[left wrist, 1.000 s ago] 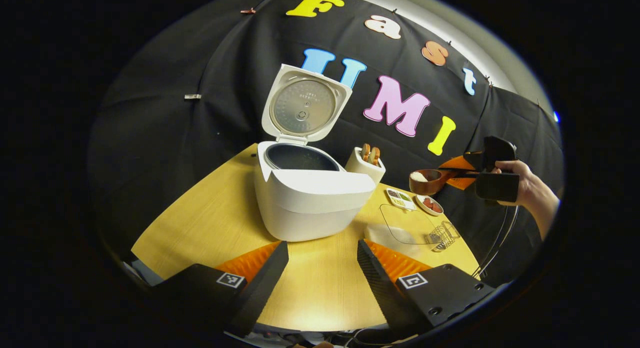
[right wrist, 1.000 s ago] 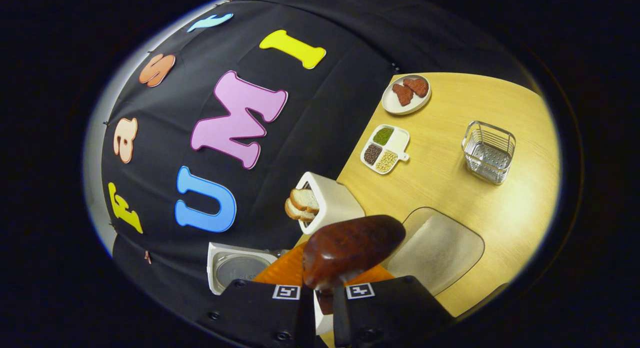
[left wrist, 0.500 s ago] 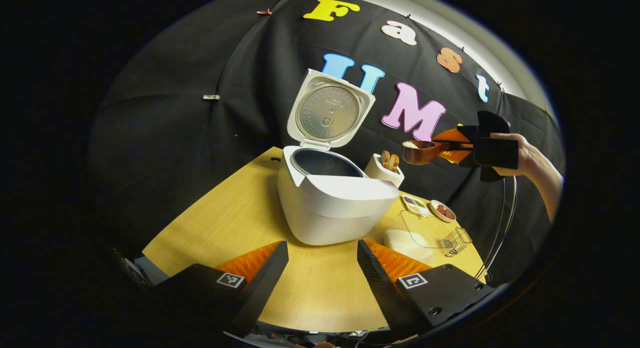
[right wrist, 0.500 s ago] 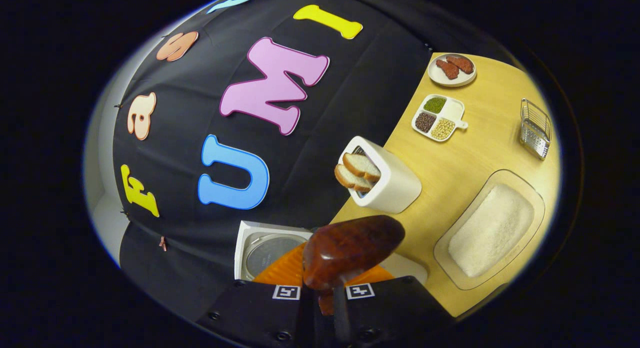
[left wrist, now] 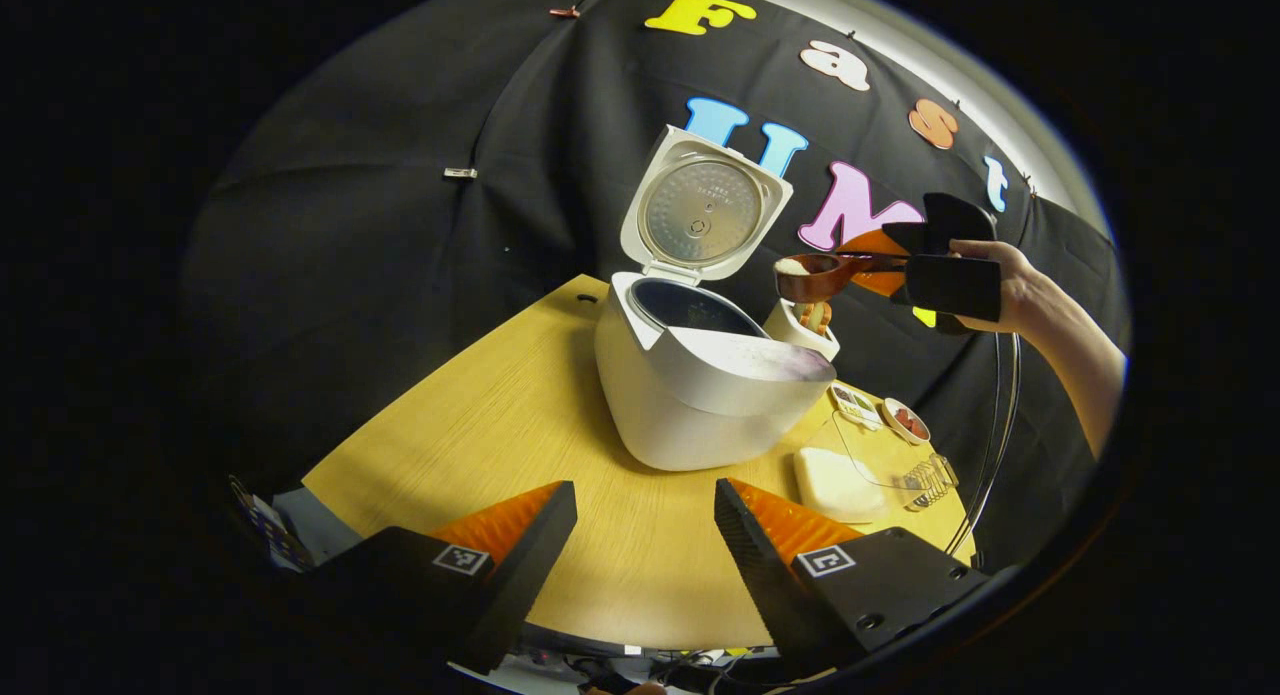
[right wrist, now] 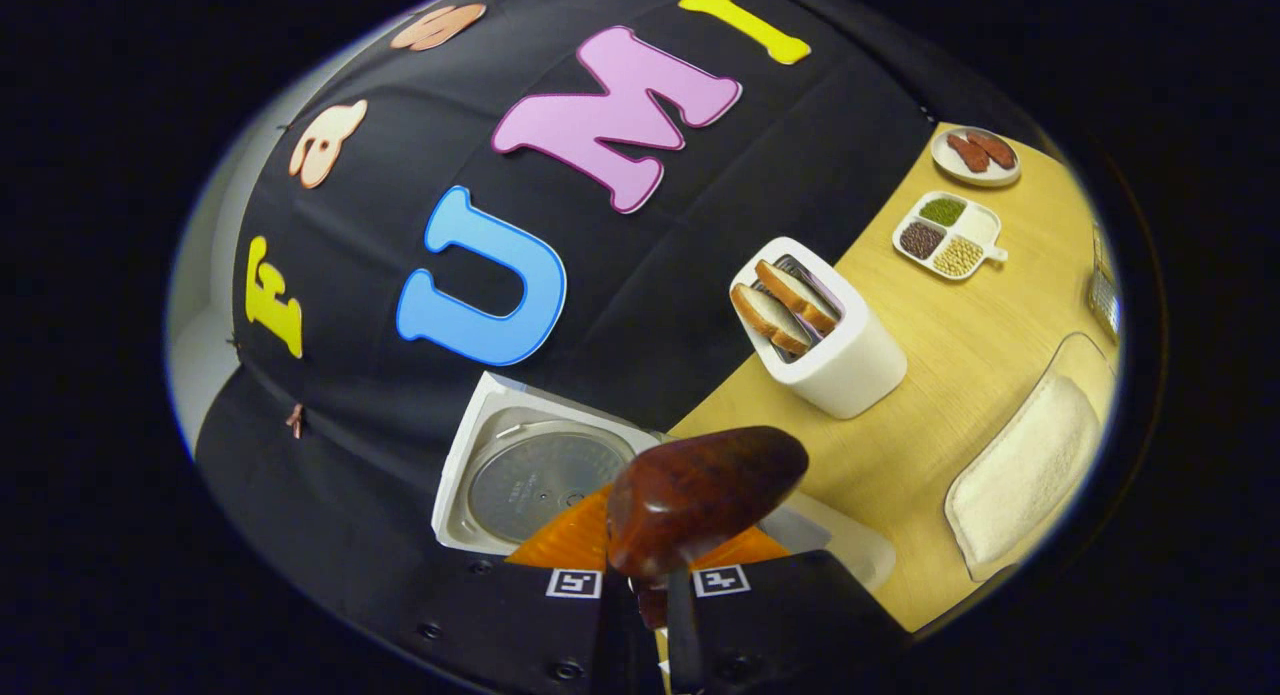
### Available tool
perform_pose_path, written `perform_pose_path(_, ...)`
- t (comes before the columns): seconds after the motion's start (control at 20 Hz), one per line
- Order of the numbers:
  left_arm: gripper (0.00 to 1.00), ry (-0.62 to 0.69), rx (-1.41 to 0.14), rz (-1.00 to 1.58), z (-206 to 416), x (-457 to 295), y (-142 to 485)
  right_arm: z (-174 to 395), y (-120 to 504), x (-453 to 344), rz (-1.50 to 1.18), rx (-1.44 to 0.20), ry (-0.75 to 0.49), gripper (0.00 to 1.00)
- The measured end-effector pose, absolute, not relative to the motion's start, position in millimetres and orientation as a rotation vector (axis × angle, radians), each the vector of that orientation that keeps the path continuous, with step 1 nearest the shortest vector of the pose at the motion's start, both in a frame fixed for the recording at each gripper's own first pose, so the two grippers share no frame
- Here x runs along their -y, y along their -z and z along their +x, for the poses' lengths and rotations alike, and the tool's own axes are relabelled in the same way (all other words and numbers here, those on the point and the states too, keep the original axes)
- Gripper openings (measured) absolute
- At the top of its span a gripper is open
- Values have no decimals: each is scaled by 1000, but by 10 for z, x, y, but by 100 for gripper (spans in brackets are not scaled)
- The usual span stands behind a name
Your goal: Close the left gripper, press the button to open the rice cooker; take a wooden spoon from the chopstick holder with the right hand, scoop a spoonful of rice and pour it into the rice cooker, then put the wooden spoon back into the chopstick holder.
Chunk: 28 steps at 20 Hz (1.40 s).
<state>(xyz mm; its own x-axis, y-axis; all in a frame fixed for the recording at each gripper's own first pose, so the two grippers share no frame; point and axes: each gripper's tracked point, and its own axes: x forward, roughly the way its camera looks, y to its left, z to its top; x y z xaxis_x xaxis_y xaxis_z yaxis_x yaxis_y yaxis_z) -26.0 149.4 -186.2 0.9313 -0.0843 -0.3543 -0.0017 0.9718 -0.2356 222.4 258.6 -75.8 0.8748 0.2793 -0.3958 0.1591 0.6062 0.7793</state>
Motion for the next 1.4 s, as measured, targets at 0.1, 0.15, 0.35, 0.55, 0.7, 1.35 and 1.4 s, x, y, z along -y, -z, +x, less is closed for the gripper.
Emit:
perform_pose_path(0.1,96,44,-372,-221,-236,-1522,1859,2313,745,-2686,881,-489,-85,18)
perform_pose_path(0.15,96,45,-371,-218,-243,-1522,1855,2358,738,-2758,862,-481,-100,18)
perform_pose_path(0.35,96,53,-385,-217,-254,-1491,1894,2453,826,-2952,721,-447,-140,18)
perform_pose_path(0.55,96,66,-405,-226,-254,-1466,1927,2490,965,-3221,568,-424,-205,18)
perform_pose_path(0.7,96,64,-411,-220,-269,-1462,1969,2486,1005,-3407,477,-386,-243,18)
perform_pose_path(1.35,96,48,-401,-233,-206,-1511,1989,2431,959,-3862,117,-239,-429,18)
perform_pose_path(1.4,96,48,-402,-240,-219,-1507,1991,2410,937,-3895,98,-220,-451,18)
